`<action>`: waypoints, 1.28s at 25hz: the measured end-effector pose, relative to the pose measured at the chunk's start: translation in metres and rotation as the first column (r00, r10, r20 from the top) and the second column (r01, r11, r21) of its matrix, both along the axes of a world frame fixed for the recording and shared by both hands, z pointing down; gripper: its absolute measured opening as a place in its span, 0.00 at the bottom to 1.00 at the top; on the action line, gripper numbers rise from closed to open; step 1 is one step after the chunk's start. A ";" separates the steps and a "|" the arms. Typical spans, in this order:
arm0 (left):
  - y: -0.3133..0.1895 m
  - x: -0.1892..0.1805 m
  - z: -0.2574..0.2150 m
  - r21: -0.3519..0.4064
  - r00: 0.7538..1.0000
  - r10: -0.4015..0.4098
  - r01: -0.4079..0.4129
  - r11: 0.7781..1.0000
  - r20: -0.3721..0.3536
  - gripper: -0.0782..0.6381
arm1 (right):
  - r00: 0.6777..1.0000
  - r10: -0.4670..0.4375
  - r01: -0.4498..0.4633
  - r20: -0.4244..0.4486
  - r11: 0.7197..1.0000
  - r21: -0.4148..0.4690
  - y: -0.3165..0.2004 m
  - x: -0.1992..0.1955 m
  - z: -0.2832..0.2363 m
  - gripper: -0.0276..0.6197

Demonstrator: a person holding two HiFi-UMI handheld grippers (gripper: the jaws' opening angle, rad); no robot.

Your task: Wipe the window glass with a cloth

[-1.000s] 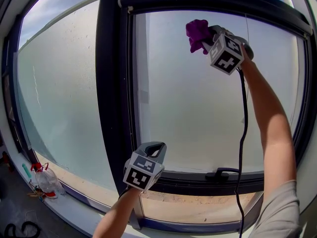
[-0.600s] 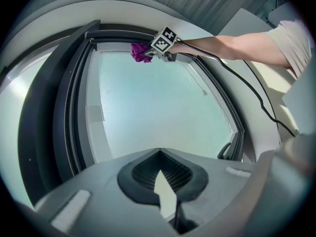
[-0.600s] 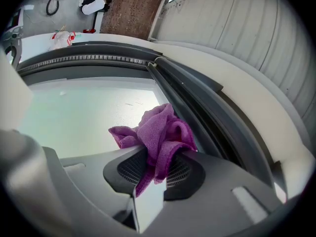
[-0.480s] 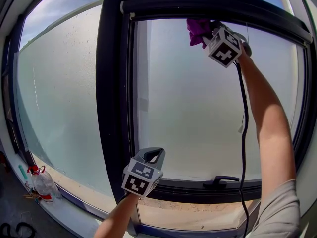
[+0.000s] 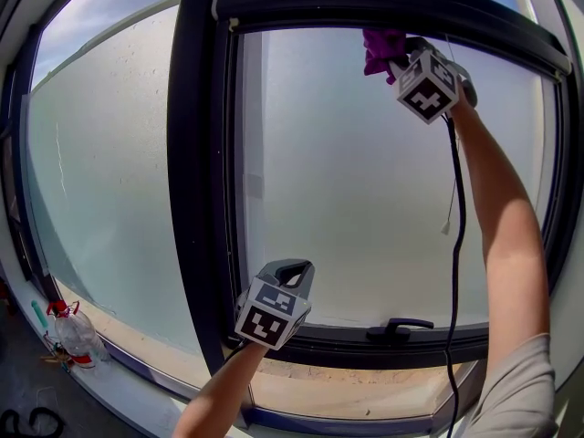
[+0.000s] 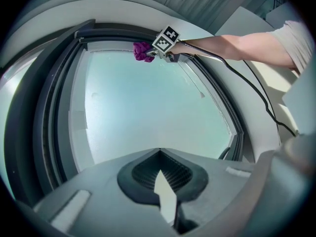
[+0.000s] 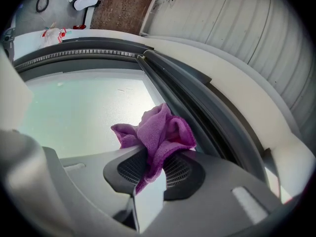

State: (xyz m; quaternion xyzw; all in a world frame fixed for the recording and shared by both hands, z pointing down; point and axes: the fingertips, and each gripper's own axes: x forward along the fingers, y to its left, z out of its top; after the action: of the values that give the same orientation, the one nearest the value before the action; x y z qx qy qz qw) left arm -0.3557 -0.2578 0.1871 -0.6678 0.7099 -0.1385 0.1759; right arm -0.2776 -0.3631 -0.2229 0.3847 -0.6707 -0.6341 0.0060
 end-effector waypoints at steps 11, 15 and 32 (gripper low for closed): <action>-0.034 0.043 -0.056 0.015 0.996 0.039 -0.040 0.999 0.083 0.12 | 0.999 0.041 -0.040 0.029 0.999 -0.016 -0.018 0.034 0.006 0.21; -0.041 0.055 -0.057 0.012 0.994 0.053 -0.054 0.998 0.093 0.12 | 0.999 0.036 -0.036 -0.005 0.999 -0.013 -0.022 0.043 0.015 0.21; -0.070 0.069 0.003 -0.078 0.995 0.099 -0.097 0.992 0.023 0.12 | 0.960 0.013 -0.004 -0.280 0.999 0.033 -0.018 0.025 0.138 0.20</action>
State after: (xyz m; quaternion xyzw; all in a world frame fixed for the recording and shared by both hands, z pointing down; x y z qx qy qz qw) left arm -0.2868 -0.3279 0.1905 -0.7061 0.6679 -0.1660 0.1663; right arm -0.2522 -0.3808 -0.0845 0.2941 -0.6511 -0.6929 0.0975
